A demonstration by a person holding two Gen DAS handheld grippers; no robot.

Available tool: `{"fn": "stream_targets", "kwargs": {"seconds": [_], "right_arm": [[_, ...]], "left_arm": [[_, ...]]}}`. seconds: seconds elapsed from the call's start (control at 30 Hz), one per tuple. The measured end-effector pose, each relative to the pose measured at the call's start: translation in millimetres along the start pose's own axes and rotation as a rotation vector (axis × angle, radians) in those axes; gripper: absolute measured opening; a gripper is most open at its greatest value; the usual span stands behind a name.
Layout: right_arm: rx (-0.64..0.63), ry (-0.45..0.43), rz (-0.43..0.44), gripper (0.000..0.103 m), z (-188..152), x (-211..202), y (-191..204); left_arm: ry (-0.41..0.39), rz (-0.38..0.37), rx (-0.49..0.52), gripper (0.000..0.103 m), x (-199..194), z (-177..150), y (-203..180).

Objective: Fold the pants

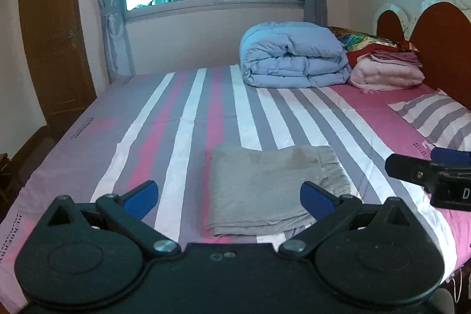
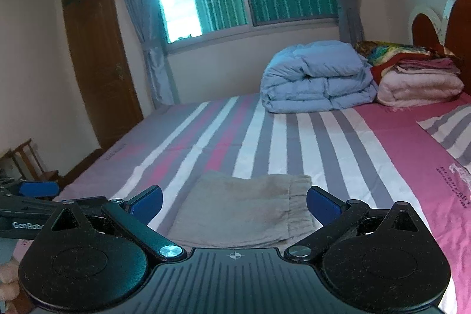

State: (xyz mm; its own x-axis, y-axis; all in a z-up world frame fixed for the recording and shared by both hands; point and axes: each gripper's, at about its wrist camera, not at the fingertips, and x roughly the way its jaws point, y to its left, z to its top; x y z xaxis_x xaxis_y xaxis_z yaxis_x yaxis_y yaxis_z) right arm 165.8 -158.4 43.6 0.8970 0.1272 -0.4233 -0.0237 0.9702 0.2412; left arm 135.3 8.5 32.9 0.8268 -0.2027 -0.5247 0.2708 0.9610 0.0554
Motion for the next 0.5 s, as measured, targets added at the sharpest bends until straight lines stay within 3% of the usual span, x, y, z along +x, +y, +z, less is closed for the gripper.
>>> {"fn": "stream_targets", "kwargs": {"seconds": [0.23,0.5], "right_arm": [[-0.002,0.014,0.0,0.103,-1.2,5.2,1.1],[-0.005,0.029,0.009,0.103,-2.8,10.7,2.9]], "left_arm": [[0.032,-0.013,-0.059,0.097,4.8,0.8,8.5],[0.038,-0.01,-0.06,0.097,5.6,-1.2,10.0]]}}
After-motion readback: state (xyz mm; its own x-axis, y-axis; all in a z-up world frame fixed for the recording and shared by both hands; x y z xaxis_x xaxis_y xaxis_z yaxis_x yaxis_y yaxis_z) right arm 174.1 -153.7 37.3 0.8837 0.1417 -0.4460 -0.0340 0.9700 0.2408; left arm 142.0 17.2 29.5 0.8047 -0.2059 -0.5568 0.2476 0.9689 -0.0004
